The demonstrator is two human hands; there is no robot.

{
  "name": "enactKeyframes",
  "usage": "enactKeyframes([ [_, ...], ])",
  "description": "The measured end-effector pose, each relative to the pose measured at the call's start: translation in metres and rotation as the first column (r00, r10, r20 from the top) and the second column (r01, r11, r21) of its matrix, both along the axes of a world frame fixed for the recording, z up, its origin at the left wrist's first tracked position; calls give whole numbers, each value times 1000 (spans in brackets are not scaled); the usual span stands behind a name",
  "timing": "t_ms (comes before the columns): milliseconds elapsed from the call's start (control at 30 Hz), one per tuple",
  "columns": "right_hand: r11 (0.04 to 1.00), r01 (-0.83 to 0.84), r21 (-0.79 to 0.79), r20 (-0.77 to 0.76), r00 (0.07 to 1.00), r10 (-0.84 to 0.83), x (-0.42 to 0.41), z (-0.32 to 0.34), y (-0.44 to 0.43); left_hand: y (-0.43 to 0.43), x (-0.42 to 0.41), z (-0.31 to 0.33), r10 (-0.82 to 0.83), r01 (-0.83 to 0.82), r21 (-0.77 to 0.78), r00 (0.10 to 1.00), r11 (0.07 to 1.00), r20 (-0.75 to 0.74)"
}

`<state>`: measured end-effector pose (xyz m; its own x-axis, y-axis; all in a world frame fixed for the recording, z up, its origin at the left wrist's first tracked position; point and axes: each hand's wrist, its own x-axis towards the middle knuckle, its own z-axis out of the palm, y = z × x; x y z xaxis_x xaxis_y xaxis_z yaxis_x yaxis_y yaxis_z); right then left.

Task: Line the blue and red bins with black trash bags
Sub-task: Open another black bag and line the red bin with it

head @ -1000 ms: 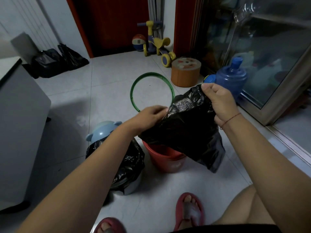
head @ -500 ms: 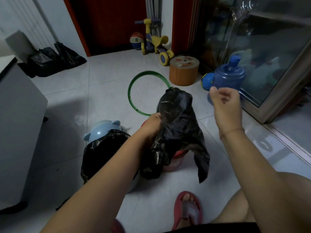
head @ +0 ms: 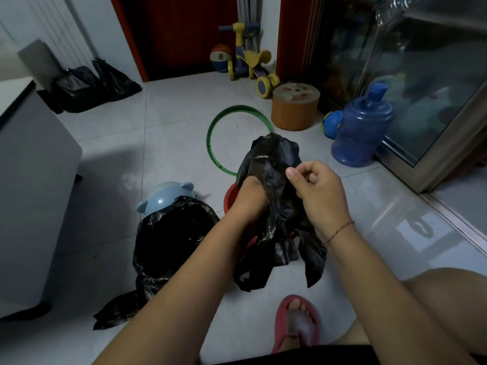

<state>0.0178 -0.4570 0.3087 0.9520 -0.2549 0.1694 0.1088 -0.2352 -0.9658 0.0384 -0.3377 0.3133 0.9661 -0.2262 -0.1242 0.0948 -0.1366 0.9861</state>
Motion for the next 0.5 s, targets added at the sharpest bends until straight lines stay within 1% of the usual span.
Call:
enactKeyframes([
  [67,998,-48,44,-38,998,49,2,1,-1,2,1,-2,9,-10,-28,1000,1000,-23],
  [133,993,-42,108,-88,995,52,0,4,-1,2,0,-3,53,-55,-44,998,998,-39],
  [200,993,-29,111,-132,990,44,-5,11,0,0,-4,-5,109,-108,-52,994,993,20],
  [267,997,-75,17,-139,987,77,-13,22,7,-3,-5,-7,167,-165,-29,980,986,104],
  [333,983,-116,-143,-127,987,98,-20,27,17,-7,-7,-7,156,-161,18,977,987,146],
  [367,971,-96,-219,-101,992,75,-20,26,18,-8,-8,-7,137,-149,63,977,987,165],
  [400,964,-51,-260,-70,997,33,-18,23,17,-9,-7,-7,130,-147,87,977,985,171],
  [433,962,-1,-272,-51,999,-13,-14,21,13,-10,-7,-6,153,-164,77,978,983,140],
  [467,966,36,-254,-62,997,-53,-10,22,8,-10,-7,-5,180,-182,19,981,983,66],
  [500,975,50,-216,-97,993,-73,-5,21,3,-10,-8,-5,186,-188,-77,982,979,-28],
])
